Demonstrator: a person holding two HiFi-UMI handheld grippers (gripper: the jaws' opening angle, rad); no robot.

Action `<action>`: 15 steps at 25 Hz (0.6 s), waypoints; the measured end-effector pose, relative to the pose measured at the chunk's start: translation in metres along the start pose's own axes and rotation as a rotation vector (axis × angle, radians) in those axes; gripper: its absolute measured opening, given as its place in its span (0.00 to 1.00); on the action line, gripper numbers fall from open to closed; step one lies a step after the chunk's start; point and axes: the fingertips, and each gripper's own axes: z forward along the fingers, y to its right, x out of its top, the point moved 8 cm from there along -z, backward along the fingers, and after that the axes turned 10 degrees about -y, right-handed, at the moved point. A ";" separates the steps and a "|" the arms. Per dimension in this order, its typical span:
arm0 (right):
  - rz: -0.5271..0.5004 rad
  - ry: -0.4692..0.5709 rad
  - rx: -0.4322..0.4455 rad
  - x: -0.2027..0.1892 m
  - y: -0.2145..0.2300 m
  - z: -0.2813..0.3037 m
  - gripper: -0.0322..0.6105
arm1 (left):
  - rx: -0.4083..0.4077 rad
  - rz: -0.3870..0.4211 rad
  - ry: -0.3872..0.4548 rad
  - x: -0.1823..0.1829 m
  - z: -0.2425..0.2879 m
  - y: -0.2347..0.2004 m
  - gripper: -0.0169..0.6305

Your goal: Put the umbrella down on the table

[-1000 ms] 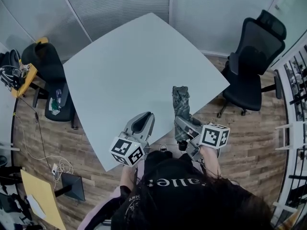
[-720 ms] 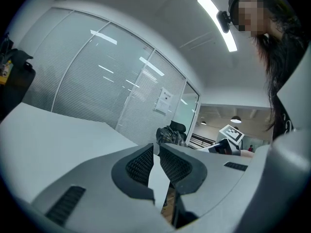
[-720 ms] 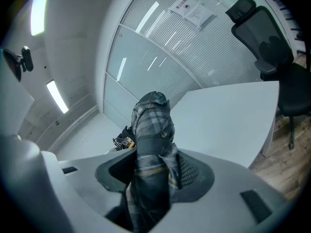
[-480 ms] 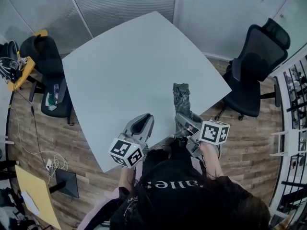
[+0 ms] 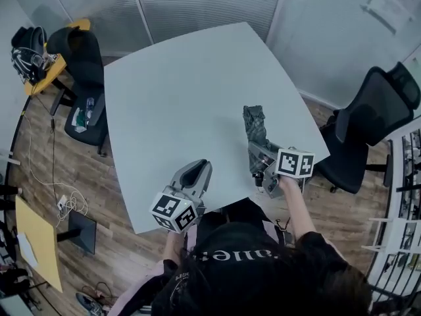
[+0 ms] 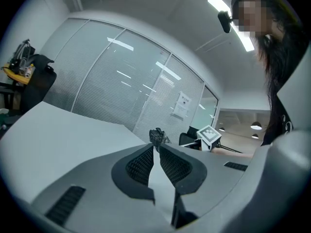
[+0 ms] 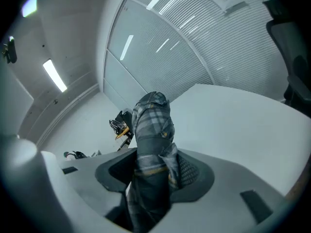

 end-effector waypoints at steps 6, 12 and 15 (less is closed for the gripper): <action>-0.077 -0.127 -0.026 0.053 0.050 0.053 0.38 | 0.084 -0.018 0.031 0.012 0.019 -0.006 0.09; -0.255 -0.286 -0.105 0.096 0.098 0.112 0.38 | 0.175 -0.028 0.039 0.020 0.035 -0.007 0.09; -0.346 -0.359 -0.143 0.113 0.114 0.139 0.38 | 0.213 -0.034 0.034 0.025 0.040 -0.008 0.09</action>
